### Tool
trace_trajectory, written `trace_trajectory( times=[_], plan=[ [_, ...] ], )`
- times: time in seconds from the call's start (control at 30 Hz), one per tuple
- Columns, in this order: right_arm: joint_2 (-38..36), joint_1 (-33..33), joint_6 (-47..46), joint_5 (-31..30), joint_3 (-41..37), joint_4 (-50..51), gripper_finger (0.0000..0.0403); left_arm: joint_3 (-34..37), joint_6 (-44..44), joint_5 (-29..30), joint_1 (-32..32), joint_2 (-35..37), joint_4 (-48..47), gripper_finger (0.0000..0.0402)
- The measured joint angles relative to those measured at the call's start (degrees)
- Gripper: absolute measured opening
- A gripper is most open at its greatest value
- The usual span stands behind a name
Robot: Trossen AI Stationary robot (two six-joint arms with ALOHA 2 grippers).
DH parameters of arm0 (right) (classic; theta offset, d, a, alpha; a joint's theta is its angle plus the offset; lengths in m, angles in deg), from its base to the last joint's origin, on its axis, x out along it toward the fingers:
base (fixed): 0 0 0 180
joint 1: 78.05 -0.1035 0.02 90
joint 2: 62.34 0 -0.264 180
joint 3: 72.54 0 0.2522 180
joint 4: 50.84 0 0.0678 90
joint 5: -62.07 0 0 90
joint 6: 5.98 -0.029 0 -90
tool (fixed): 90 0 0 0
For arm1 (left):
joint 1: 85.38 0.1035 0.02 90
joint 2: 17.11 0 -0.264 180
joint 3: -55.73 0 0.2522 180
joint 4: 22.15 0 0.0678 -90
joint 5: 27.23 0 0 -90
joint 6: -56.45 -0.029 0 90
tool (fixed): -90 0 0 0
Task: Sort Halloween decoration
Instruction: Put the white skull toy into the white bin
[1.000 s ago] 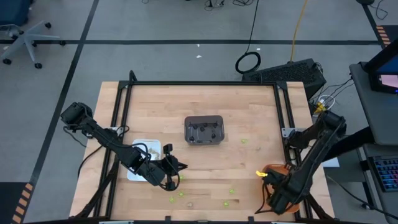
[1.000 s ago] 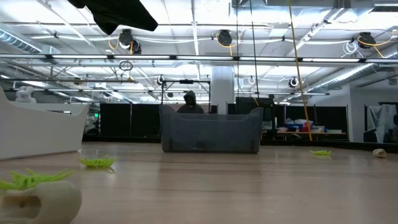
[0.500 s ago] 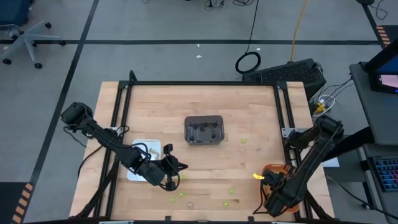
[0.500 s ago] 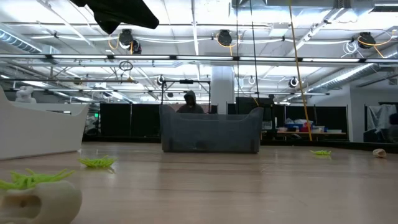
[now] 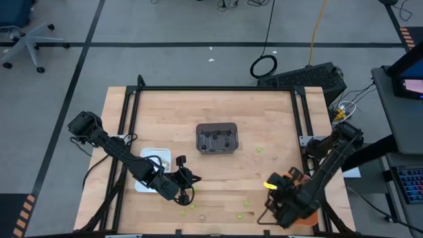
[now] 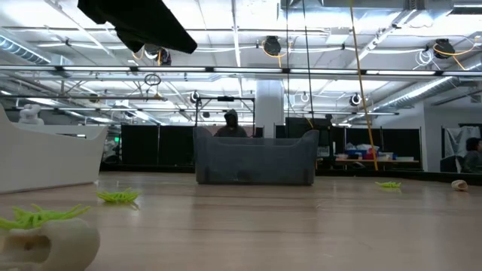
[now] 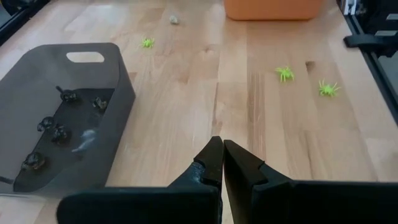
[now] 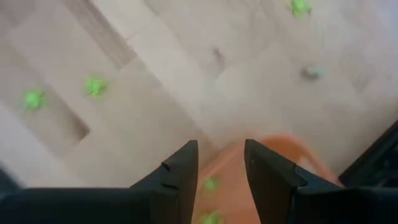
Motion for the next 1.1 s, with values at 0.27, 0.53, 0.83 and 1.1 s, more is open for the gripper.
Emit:
trace_trajectory(
  times=[0.27,0.53,0.83,1.1],
  plan=[
    [3.11,11.73,19.98,-1.94,-0.04,0.36,0.0117,0.00,-0.04,-0.02,0.00,0.02,-0.25,0.0013],
    [4.97,23.34,39.84,-2.29,-0.68,0.71,0.0116,0.00,-0.02,-1.55,-0.15,0.02,-0.34,0.0013],
    [5.01,29.57,48.45,5.14,-9.32,-0.40,0.0118,0.02,-0.07,-1.57,-1.64,0.02,-0.26,0.0013],
    [4.66,34.76,51.02,9.51,-19.02,-3.34,0.0184,0.02,-0.57,-1.57,-1.99,0.04,-0.43,0.0013]
  ],
)
